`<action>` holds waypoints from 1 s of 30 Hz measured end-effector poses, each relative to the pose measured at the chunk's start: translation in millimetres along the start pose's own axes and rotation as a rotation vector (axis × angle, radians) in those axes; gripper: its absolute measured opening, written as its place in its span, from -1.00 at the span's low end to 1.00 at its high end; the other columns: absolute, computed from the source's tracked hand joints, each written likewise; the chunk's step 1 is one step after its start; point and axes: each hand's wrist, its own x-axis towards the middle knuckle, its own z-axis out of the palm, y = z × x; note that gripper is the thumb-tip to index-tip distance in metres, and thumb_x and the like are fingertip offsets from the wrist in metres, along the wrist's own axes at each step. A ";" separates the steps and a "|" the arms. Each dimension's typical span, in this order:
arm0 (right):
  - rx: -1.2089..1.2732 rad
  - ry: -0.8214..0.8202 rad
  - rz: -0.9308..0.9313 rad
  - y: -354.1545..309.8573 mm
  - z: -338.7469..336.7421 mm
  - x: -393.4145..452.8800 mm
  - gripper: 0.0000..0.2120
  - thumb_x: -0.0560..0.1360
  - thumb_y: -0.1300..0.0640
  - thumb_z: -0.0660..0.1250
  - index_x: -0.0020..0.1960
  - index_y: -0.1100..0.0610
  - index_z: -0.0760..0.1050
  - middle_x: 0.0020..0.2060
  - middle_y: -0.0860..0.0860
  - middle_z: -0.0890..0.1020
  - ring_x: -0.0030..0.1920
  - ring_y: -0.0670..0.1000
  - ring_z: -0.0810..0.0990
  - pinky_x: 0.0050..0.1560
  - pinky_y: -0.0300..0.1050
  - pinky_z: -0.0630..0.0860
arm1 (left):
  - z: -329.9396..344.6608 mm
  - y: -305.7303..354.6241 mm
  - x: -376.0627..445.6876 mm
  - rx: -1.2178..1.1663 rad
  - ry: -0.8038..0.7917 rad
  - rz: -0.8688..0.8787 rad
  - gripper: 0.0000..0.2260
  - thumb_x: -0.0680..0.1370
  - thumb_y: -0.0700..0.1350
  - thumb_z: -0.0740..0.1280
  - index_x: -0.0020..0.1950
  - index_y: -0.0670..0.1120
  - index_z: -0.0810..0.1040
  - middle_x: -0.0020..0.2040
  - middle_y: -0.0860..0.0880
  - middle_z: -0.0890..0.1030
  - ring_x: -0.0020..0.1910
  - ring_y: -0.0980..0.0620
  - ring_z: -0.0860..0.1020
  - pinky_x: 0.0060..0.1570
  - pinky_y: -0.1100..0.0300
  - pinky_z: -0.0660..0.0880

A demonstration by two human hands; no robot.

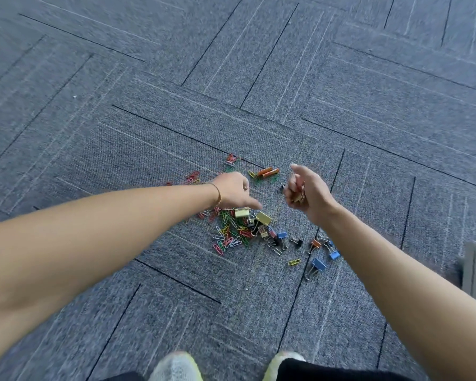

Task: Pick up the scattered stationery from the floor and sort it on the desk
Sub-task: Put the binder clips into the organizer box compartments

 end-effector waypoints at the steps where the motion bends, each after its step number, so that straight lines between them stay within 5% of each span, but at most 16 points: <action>1: 0.029 -0.016 0.032 0.6 -0.1 -2.3 -0.68 0.59 0.02 0.25 -0.32 0.06 0.39 -0.44 0.02 0.50 -0.45 0.00 0.44 -0.38 -0.15 0.38 | 1.9 0.7 -3.9 0.153 0.053 0.045 -0.60 0.39 0.27 0.48 -0.08 -0.02 0.50 -0.21 0.06 0.58 -0.24 0.07 0.50 -0.24 0.17 0.44; 5: -0.023 -0.093 0.071 6.5 -2.5 -10.2 -0.86 0.62 0.26 0.21 -0.08 0.21 0.50 -0.46 -0.02 0.48 -0.46 -0.05 0.41 -0.45 -0.19 0.39 | 12.2 -4.3 -9.3 0.663 0.085 0.254 -0.44 0.36 0.36 0.44 0.12 0.00 0.41 -0.14 0.04 0.53 -0.15 -0.01 0.49 -0.22 0.15 0.36; 9: -0.434 -0.007 0.047 17.3 0.0 -14.5 -0.83 0.62 0.17 0.28 0.02 0.26 0.57 -0.45 -0.02 0.44 -0.50 -0.09 0.33 -0.49 -0.23 0.30 | 22.9 -11.5 -6.8 0.766 0.084 0.308 -0.53 0.45 0.28 0.41 0.05 -0.03 0.33 -0.19 0.00 0.52 -0.22 -0.04 0.47 -0.25 0.12 0.40; 14: -0.960 0.139 -0.084 31.1 18.1 -12.7 -0.62 0.53 -0.19 0.35 -0.12 0.15 0.57 -0.31 -0.01 0.63 -0.31 -0.01 0.56 -0.17 -0.06 0.60 | 20.5 -8.0 -8.7 0.694 0.108 0.324 -0.73 0.60 0.12 0.30 0.08 -0.02 0.31 -0.26 0.03 0.45 -0.25 -0.02 0.46 -0.25 0.11 0.38; 21: -1.315 0.284 -0.144 37.1 45.6 -16.1 -0.47 0.42 -0.43 0.30 -0.08 0.06 0.45 -0.24 0.00 0.60 -0.18 0.08 0.59 -0.08 -0.02 0.57 | 2.7 -12.6 -15.9 0.259 0.167 0.172 -0.90 0.55 -0.06 0.27 0.05 -0.02 0.44 -0.22 0.06 0.54 -0.22 -0.02 0.50 -0.21 0.12 0.40; 26: -1.341 0.249 -0.138 39.5 53.0 -12.3 -0.72 0.45 -0.15 0.36 -0.14 0.07 0.46 -0.25 0.02 0.66 -0.21 0.08 0.64 -0.10 -0.02 0.60 | -8.2 -21.7 -17.9 0.085 0.211 0.015 -0.73 0.55 0.13 0.32 -0.04 -0.07 0.52 -0.18 -0.02 0.58 -0.16 -0.03 0.51 -0.22 0.14 0.37; 30: -0.921 0.112 -0.062 39.0 35.6 -9.8 -0.83 0.45 0.00 0.36 -0.10 0.09 0.60 -0.33 -0.03 0.68 -0.37 -0.10 0.60 -0.32 -0.19 0.56 | -12.7 -21.1 -12.6 0.018 0.161 -0.046 -0.59 0.52 0.26 0.33 -0.30 -0.04 0.43 -0.35 -0.08 0.55 -0.38 0.01 0.43 -0.29 0.17 0.32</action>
